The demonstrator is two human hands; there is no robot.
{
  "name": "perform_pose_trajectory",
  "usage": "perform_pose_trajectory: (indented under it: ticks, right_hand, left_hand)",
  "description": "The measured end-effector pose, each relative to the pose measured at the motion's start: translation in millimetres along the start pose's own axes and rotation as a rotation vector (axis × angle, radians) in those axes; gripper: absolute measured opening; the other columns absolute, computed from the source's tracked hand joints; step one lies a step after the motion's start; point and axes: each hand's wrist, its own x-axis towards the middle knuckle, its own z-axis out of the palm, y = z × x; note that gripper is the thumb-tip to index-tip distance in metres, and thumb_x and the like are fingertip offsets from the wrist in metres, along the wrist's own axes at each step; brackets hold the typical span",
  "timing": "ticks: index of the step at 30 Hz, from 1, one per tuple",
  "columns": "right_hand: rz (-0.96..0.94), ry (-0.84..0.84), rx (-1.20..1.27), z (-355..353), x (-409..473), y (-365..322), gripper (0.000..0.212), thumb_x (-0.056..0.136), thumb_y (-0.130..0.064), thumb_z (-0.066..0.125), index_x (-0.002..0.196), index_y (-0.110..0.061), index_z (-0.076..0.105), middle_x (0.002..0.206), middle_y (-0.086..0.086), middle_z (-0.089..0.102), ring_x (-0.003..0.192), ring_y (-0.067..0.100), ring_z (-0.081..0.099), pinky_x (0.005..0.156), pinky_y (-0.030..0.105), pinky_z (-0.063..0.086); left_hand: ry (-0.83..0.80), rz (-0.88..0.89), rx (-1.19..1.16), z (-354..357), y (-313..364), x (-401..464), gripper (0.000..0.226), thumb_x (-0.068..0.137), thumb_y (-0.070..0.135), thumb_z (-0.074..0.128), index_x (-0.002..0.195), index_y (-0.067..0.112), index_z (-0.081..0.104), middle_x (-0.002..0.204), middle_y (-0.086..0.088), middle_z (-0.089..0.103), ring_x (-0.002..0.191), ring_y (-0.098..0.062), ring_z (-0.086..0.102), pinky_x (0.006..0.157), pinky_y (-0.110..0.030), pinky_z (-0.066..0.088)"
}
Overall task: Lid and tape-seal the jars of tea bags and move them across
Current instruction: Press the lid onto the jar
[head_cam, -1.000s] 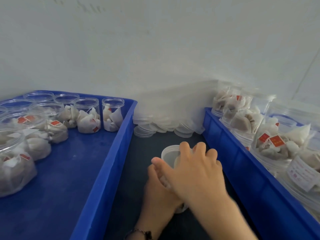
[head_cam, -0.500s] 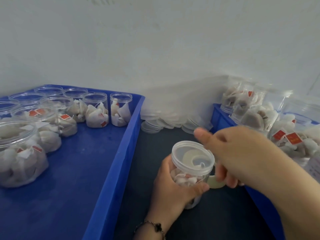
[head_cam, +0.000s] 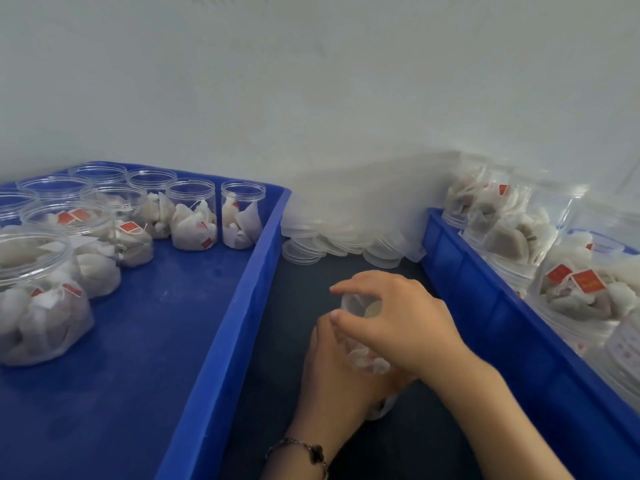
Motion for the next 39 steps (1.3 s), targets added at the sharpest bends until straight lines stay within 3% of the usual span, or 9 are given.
perform_pose_trajectory:
  ticks: [5,8,11,16,21,27,33,35,39]
  right_hand:
    - [0.148,0.230,0.315,17,-4,3,0.038,0.073,-0.060,0.057,0.109,-0.048,0.062,0.103,-0.030,0.063,0.092,-0.008,0.053,0.067,0.017,0.040]
    - [0.352,0.427,0.908,19,-13,29,0.018,0.089,-0.037,0.055,0.104,-0.040,0.064,0.098,-0.017,0.069,0.093,0.000,0.062,0.072,0.017,0.048]
    - [0.413,0.164,0.551,29,-33,72,0.042,0.094,-0.036,0.052,0.135,-0.034,0.045,0.132,-0.014,0.052,0.110,-0.001,0.051,0.089,0.020,0.041]
    - [0.218,-0.263,0.029,40,-52,92,0.052,0.094,-0.043,0.049,0.143,-0.033,0.035,0.149,-0.011,0.034,0.138,0.013,0.031,0.110,0.032,0.032]
    - [0.176,-0.088,-0.037,41,-53,88,0.049,0.093,-0.032,0.056,0.139,-0.038,0.040,0.130,-0.014,0.051,0.118,0.003,0.045,0.092,0.025,0.043]
    - [0.272,0.358,0.402,27,-65,78,0.024,0.086,-0.043,0.051,0.100,-0.060,0.043,0.091,-0.022,0.060,0.085,-0.005,0.056,0.067,0.019,0.043]
    - [0.360,0.315,0.384,20,-68,68,0.030,0.080,-0.056,0.045,0.110,-0.051,0.043,0.077,-0.016,0.061,0.074,0.002,0.059,0.063,0.024,0.047]
    - [0.394,0.304,0.353,20,-67,66,0.025,0.085,-0.053,0.039,0.107,-0.047,0.050,0.075,-0.016,0.060,0.071,0.001,0.058,0.059,0.022,0.045]
    - [0.461,0.275,0.443,17,-67,68,0.018,0.096,-0.036,0.040,0.105,-0.044,0.054,0.080,-0.016,0.061,0.077,0.001,0.059,0.065,0.023,0.047]
  left_hand:
    - [0.058,-0.020,0.030,3,10,-1,0.079,0.041,0.038,0.084,0.108,0.053,0.045,0.085,0.023,0.062,0.076,0.017,0.057,0.051,-0.005,0.044]
    - [0.103,-0.086,-0.006,5,12,-5,0.110,0.027,0.060,0.079,0.119,0.046,0.020,0.112,0.032,0.040,0.097,0.014,0.046,0.078,-0.011,0.040]
    - [0.079,-0.025,0.067,1,7,-7,0.134,0.030,0.062,0.077,0.135,0.050,-0.006,0.129,0.028,0.015,0.124,0.008,0.021,0.105,-0.022,0.025]
    - [0.080,0.063,0.308,-6,2,-9,0.131,0.034,0.061,0.075,0.135,0.049,-0.007,0.116,0.037,0.002,0.117,0.015,0.005,0.111,-0.027,0.014]
    - [0.215,0.092,0.371,-9,1,-8,0.110,0.036,0.052,0.084,0.125,0.035,0.021,0.101,0.021,0.019,0.106,-0.003,0.030,0.092,-0.024,0.036]
    - [0.328,0.035,0.391,-9,1,-1,0.084,0.062,0.029,0.086,0.133,0.024,0.041,0.110,0.013,0.033,0.109,-0.013,0.049,0.089,-0.027,0.045]
    - [0.484,0.297,0.460,-2,20,-19,0.037,0.075,0.038,0.070,0.100,0.017,0.052,0.088,0.008,0.043,0.073,-0.010,0.049,0.057,-0.020,0.041]
    - [0.344,0.397,0.459,3,28,-26,0.021,0.083,0.045,0.055,0.090,0.025,0.055,0.081,0.017,0.048,0.066,-0.003,0.051,0.053,-0.014,0.040]
    - [-0.039,0.404,0.402,16,27,-35,0.041,0.087,0.041,0.059,0.127,0.029,0.058,0.114,0.025,0.049,0.097,0.005,0.054,0.079,-0.022,0.051]
